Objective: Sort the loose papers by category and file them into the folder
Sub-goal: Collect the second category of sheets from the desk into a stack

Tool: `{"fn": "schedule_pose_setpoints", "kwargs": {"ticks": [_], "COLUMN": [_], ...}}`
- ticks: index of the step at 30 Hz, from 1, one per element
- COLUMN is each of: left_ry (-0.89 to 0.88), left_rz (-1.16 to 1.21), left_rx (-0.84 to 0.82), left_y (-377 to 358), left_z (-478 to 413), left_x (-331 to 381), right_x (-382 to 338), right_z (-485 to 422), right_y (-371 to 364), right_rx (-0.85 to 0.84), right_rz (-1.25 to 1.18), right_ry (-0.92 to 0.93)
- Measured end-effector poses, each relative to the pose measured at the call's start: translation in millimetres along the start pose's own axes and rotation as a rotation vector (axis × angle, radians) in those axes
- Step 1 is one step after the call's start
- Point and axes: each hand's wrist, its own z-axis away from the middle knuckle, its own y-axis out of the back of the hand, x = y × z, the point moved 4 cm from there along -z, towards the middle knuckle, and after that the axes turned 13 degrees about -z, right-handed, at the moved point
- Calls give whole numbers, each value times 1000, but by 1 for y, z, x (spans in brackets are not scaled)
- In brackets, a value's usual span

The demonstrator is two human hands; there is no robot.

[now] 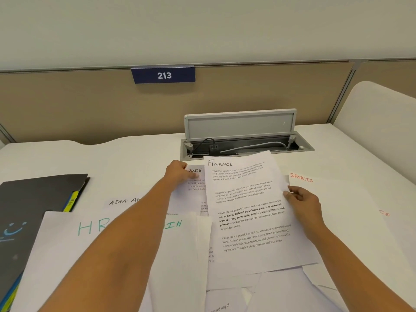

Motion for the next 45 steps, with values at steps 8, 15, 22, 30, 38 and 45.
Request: {"fn": "schedule_pose_setpoints", "kwargs": {"ticks": [8, 15, 22, 30, 38, 45], "left_ry": [-299, -381, -321, -308, -310, -369], "left_rz": [337, 585, 682, 928, 629, 690], "left_rx": [74, -4, -57, -49, -111, -67], "left_y": [40, 47, 47, 53, 38, 30], "left_z": [27, 44, 54, 55, 64, 82], "left_x": [56, 87, 90, 82, 64, 58], "right_x": [-4, -16, -28, -39, -57, -79], "right_z": [-1, 3, -1, -4, -9, 2], "right_y": [-3, -22, -31, -31, -27, -35], "right_rx": [-40, -162, -157, -106, -32, -8], "right_rz": [-272, -431, -423, -498, -652, -764], "right_ry": [-58, -164, -135, -31, 57, 5]}}
